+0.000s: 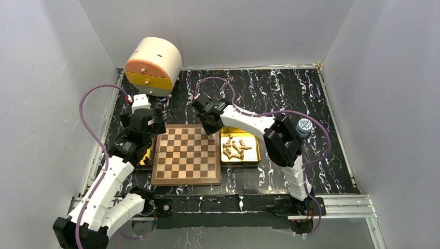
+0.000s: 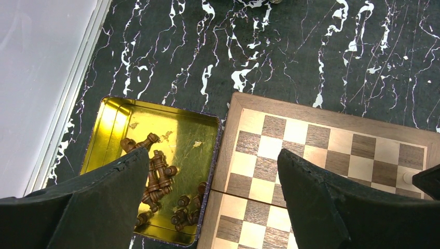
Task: Set up the chess pieces on the board
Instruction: Place the chess piece on the chessboard, then pick up the chess piece from the storage box.
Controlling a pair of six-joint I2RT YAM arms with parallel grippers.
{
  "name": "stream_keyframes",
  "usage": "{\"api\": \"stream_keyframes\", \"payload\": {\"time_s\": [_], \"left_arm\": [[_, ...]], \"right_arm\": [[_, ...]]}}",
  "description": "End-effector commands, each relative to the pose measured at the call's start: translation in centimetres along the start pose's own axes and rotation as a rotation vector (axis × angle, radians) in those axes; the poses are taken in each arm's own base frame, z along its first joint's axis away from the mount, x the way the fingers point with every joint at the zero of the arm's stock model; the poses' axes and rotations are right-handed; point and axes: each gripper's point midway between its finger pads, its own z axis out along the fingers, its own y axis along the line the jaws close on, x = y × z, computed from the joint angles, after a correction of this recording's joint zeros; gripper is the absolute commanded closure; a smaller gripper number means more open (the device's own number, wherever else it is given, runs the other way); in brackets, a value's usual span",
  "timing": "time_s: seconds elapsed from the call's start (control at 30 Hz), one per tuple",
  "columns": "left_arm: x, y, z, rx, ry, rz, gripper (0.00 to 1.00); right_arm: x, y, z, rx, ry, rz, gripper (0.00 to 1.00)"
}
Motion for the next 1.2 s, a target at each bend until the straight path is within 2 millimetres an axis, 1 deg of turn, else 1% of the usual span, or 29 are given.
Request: {"api": "stream_keyframes", "payload": {"time_s": [0.0,0.13,0.27,0.43,0.47,0.57,0.63,0.77,0.83,0.93,1.07,1.17], "left_arm": [[-1.8,0.3,-0.7,-0.016,-0.047,-0.034,0.09],[-1.8,0.3,-0.6,-0.013,-0.046,-0.033,0.09],[-1.8,0.2,-0.6,-0.012,-0.046,-0.032,0.09],[-1.7,0.2,-0.5,-0.013,-0.041,-0.029,0.09],[-1.7,0.1,-0.5,-0.01,-0.041,-0.028,0.09],[-1.8,-0.1,-0.5,0.002,-0.043,-0.032,0.09],[-1.8,-0.2,-0.6,0.011,-0.046,-0.033,0.09],[-1.8,-0.3,-0.5,0.015,-0.045,-0.031,0.09],[-1.7,-0.3,-0.5,0.017,-0.043,-0.031,0.09],[-1.7,-0.4,-0.5,0.022,-0.042,-0.032,0.09],[-1.7,-0.5,-0.5,0.026,-0.04,-0.032,0.09],[-1.6,-0.5,-0.5,0.027,-0.039,-0.031,0.09]], "right_arm": [[-0.9,0.7,-0.2,-0.014,-0.016,0.004,0.66],[-1.7,1.0,-0.8,-0.026,-0.034,0.007,0.62],[-2.2,1.1,-1.8,-0.037,-0.057,0.01,0.57],[-2.6,0.5,-4.3,-0.039,-0.099,0.012,0.56],[-2.7,0.2,-5.3,-0.036,-0.117,0.015,0.56],[-2.2,-1.1,-7.3,-0.012,-0.155,0.027,0.56],[-1.4,-1.9,-8.4,0.0,-0.175,0.037,0.56],[0.5,-3.7,-9.9,0.031,-0.208,0.068,0.57],[1.6,-4.4,-10.2,0.046,-0.215,0.079,0.58],[2.9,-5.2,-9.8,0.052,-0.225,0.079,0.6],[3.6,-5.8,-8.7,0.068,-0.234,0.079,0.64],[3.7,-6.0,-7.3,0.073,-0.214,0.082,0.64]]}}
